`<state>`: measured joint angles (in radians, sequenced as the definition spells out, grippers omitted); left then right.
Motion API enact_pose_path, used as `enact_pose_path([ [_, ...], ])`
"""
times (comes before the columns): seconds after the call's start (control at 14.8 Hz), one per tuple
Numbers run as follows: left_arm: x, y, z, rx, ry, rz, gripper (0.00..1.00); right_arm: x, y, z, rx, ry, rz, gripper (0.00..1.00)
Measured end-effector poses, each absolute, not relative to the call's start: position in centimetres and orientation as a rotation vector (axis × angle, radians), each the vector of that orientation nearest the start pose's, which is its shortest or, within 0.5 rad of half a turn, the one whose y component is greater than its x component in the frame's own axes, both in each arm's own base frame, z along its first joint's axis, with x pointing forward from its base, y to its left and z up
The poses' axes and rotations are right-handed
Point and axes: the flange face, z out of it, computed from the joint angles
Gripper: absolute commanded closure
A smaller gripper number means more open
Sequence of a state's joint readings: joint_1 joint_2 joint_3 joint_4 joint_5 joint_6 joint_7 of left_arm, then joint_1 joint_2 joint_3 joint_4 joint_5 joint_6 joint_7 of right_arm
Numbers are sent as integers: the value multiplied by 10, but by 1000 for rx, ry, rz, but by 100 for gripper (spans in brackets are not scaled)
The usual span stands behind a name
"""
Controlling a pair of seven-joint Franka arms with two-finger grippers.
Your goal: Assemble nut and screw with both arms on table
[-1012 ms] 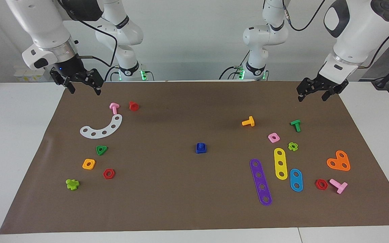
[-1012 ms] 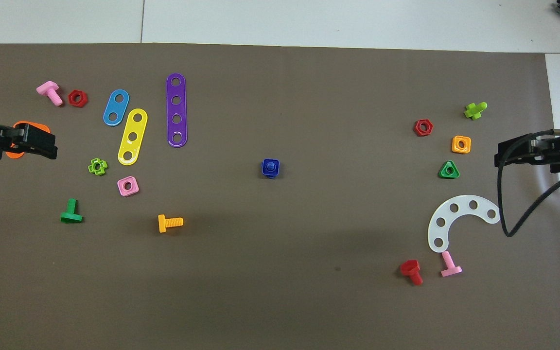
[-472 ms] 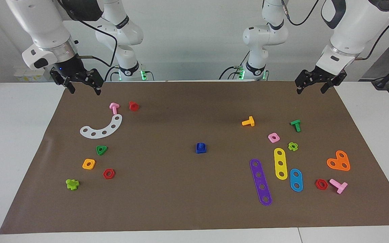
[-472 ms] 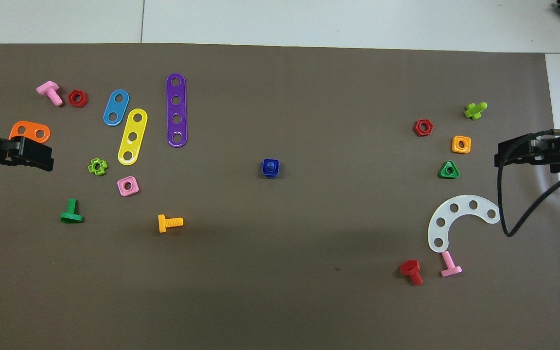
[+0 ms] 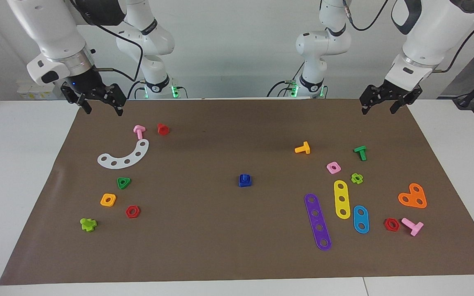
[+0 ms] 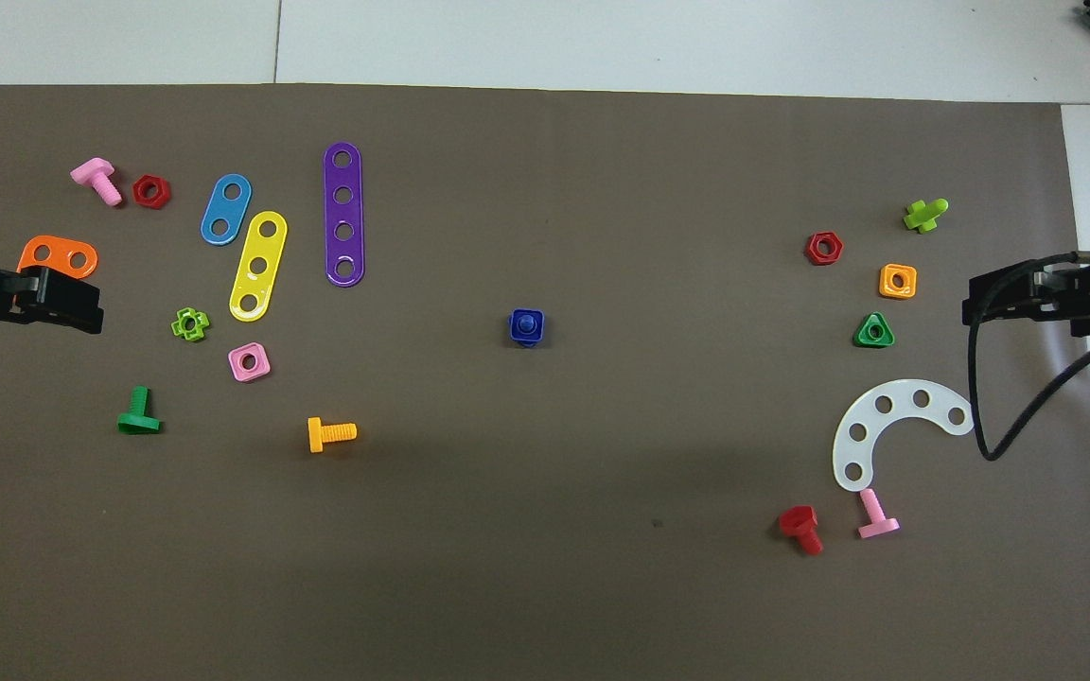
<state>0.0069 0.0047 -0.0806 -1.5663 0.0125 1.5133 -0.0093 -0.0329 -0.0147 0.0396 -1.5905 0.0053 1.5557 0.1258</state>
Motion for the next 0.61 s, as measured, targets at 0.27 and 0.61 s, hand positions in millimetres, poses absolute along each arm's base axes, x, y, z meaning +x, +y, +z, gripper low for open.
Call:
enact_pose_path([
  [0.27, 550, -38, 620, -3125, 96, 71, 0, 548, 4, 622, -3132, 187, 32, 0],
  [0.61, 555, -37, 624, -3128, 94, -5, 0, 548, 4, 622, -3132, 187, 32, 0],
])
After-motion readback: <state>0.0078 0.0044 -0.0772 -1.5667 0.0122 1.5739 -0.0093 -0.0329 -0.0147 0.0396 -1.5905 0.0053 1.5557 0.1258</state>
